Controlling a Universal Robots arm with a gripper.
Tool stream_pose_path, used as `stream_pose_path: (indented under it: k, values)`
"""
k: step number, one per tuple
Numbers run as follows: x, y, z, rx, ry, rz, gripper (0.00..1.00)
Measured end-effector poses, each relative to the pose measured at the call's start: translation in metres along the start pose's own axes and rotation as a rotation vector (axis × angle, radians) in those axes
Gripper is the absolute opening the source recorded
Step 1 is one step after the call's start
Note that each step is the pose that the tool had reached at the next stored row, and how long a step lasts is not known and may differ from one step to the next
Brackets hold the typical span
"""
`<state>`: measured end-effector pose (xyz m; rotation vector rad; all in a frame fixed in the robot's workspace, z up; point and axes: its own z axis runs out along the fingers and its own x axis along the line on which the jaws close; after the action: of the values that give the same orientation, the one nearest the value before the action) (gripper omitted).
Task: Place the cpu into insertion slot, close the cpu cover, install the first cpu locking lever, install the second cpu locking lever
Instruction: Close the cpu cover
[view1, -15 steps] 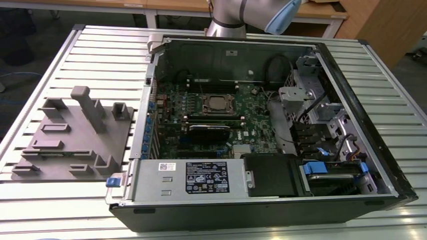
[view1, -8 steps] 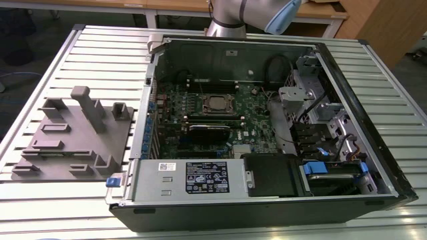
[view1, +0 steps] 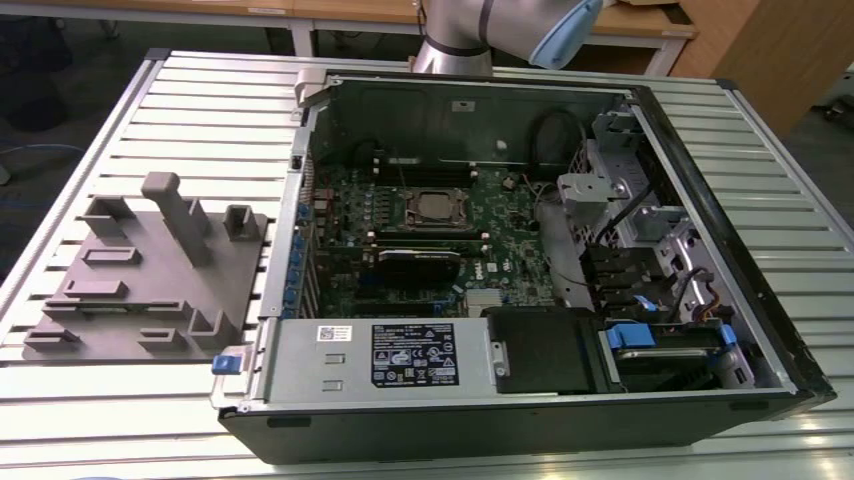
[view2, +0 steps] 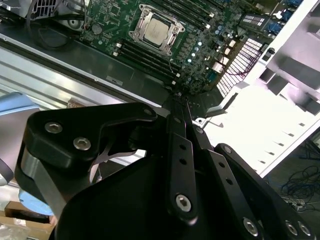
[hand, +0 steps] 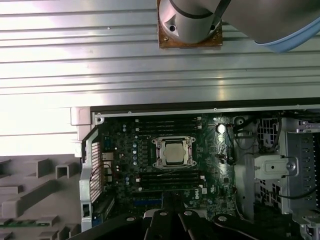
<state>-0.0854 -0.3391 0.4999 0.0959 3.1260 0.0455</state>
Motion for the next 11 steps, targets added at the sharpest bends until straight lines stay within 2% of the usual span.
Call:
stream_pose_path:
  k: [11]
  values:
    - [0.0001,-0.0001,0.0042,0.0000,0.0000,0.000,0.10]
